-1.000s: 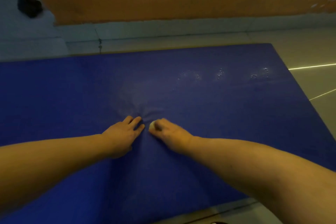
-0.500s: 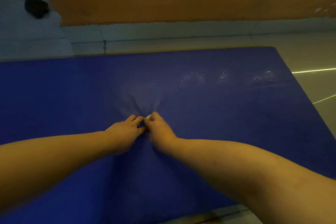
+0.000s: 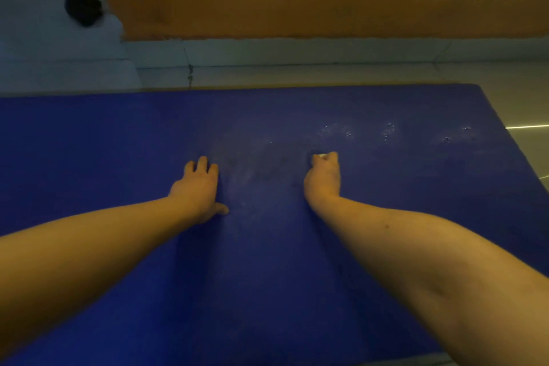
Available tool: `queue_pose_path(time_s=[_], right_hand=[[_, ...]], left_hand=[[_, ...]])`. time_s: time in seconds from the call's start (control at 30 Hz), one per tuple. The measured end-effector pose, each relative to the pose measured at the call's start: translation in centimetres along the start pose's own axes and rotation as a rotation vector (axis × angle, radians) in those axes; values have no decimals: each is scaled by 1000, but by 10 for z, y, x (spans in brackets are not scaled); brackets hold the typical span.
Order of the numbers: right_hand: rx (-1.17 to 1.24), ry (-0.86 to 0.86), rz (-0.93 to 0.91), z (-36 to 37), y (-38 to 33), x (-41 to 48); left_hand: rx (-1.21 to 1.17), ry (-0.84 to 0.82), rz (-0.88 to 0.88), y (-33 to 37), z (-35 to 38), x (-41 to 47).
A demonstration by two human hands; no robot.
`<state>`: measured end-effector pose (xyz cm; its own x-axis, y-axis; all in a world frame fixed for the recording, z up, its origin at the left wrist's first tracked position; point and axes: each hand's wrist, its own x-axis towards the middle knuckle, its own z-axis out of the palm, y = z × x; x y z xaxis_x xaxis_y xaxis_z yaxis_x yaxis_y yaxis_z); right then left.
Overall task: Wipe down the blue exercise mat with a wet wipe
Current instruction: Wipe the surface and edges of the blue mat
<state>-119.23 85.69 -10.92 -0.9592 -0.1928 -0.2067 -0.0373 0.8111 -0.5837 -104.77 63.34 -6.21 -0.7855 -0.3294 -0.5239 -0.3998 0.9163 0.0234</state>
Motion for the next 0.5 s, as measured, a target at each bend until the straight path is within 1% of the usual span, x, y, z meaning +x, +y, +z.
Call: queue_pose_path(time_s=[0.07, 0.13, 0.2, 0.23, 0.27, 0.3, 0.33, 0.4, 0.43, 0.47, 0.5], right_hand=[[75, -95, -63, 28, -34, -23], [73, -242, -310, 56, -67, -51], [29, -469, -561, 78, -88, -67], [-16, -534, -632, 83, -93, -64], [-29, -564, -665, 84, -96, -57], [-44, -563, -671, 84, -90, -48], [-52, -509, -672, 75, -87, -41], [-76, -380, -588, 58, -71, -17], [-113, -275, -569, 47, -57, -1], [-113, -186, -467, 32, -49, 13], [-103, -106, -328, 18, -39, 30]], left_hand=[[-6, 1, -28, -2, 1, 1], [25, 11, -29, -4, 0, 2], [51, 24, -25, -5, 3, 5], [60, 23, -21, -5, 3, 6], [69, 11, -18, -5, 3, 7], [79, -15, -15, -4, 3, 7], [87, -44, -15, -4, 3, 7], [109, -84, -12, -6, 1, 7], [122, -97, -4, -7, 0, 8], [132, -99, 3, -9, -1, 8], [148, -99, 9, -9, -1, 8]])
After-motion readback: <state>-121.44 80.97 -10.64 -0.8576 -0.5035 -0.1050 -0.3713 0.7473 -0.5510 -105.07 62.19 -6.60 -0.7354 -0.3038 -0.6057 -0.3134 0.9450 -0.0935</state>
